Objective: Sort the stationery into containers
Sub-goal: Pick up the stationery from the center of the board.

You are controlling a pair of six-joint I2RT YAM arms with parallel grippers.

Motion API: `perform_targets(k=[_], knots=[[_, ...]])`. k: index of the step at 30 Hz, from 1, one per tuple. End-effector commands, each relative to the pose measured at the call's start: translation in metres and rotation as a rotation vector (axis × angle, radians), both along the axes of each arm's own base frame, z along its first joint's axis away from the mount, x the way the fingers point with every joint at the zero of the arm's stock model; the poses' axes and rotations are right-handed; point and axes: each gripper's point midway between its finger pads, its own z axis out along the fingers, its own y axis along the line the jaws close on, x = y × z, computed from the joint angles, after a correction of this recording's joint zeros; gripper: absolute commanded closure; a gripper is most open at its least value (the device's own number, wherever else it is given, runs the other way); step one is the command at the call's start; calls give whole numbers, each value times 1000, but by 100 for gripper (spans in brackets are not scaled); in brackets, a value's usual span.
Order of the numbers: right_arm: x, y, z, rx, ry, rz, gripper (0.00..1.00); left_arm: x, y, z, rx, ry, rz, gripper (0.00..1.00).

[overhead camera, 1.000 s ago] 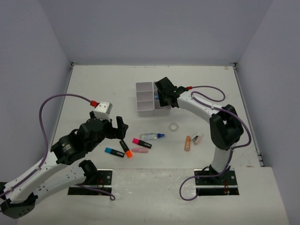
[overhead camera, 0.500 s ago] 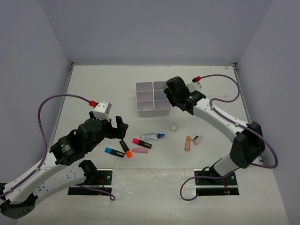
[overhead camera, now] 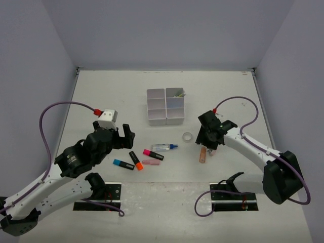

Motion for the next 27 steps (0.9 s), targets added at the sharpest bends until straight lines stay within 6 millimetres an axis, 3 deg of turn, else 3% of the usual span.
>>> perform_targets(k=[1,6,15,23,27], knots=[[-34,9,-8,82,101,78,52,1,0,13,-39,-35,2,0],[-45,-8,-18,-6,143,40,55,-1,-4,16,-52,-46,-31,0],[-54,-10,-46,-48,252,66,55,-4,-11,18,-62,-51,-79,0],[-46,11,-63,-1,319,145,61,-7,-12,24,-84,-70,-100,0],[-38,17,-62,5,314,157,75,-8,-14,24,-87,-72,-113,0]])
